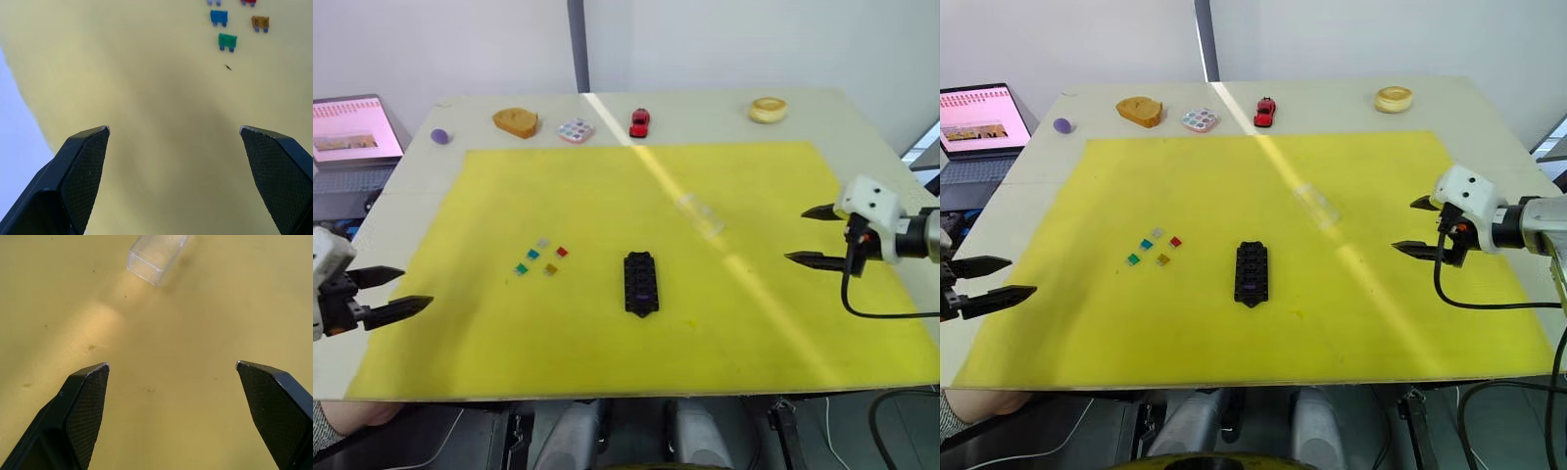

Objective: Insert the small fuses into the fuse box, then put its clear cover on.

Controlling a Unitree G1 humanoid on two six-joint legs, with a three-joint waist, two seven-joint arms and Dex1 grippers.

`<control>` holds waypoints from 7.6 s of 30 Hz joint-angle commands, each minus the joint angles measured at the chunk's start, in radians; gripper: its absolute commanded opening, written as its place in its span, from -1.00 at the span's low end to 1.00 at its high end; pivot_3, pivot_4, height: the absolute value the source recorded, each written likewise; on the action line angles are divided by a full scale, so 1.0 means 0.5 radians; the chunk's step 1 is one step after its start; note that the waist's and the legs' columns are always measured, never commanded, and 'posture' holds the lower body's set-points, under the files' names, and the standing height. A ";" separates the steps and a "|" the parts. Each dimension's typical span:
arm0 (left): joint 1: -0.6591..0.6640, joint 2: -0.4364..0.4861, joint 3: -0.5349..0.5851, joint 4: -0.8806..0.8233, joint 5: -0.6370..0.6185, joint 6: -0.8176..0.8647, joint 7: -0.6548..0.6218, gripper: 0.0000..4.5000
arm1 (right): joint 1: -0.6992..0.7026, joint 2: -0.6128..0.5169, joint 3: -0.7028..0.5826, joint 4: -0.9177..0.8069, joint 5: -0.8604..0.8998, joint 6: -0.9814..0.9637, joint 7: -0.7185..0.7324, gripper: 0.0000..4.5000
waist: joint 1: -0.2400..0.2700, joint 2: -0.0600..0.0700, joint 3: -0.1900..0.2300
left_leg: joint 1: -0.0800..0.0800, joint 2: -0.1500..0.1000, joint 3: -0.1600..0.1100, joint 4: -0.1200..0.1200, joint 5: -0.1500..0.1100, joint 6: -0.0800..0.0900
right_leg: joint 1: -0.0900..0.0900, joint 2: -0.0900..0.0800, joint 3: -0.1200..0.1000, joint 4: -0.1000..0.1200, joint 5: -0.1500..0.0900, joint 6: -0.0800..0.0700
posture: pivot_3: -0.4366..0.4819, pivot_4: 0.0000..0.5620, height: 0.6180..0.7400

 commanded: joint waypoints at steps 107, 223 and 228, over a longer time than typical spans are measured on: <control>-1.485 -0.736 -0.785 -0.528 -1.006 1.189 0.157 -1.00 | -1.294 1.283 0.025 -0.790 1.395 2.495 -0.787 0.88 | -0.008 -0.005 -0.001 | -0.002 -0.001 -0.003 0.006 0.003 0.002 | 0.002 0.002 0.001 0.005 0.005 0.008 | -0.05 -0.47 1.00; -1.057 -0.862 -1.706 -0.333 0.394 -0.580 0.049 0.99 | -1.095 0.768 1.508 -1.099 0.117 1.597 -0.343 -1.00 | -0.006 -0.004 0.000 | -0.003 0.000 -0.001 0.004 0.002 0.004 | 0.000 0.003 0.000 0.003 0.005 0.008 | -0.05 -0.47 1.00; -1.042 -0.857 -1.710 -0.344 0.414 -0.584 0.063 0.99 | -1.074 0.757 1.534 -1.098 0.072 1.539 -0.321 -1.00 | -0.005 -0.004 -0.001 | -0.002 0.000 -0.001 0.005 0.002 0.004 | 0.001 0.003 0.000 0.003 0.005 0.008 | -0.05 -0.47 1.00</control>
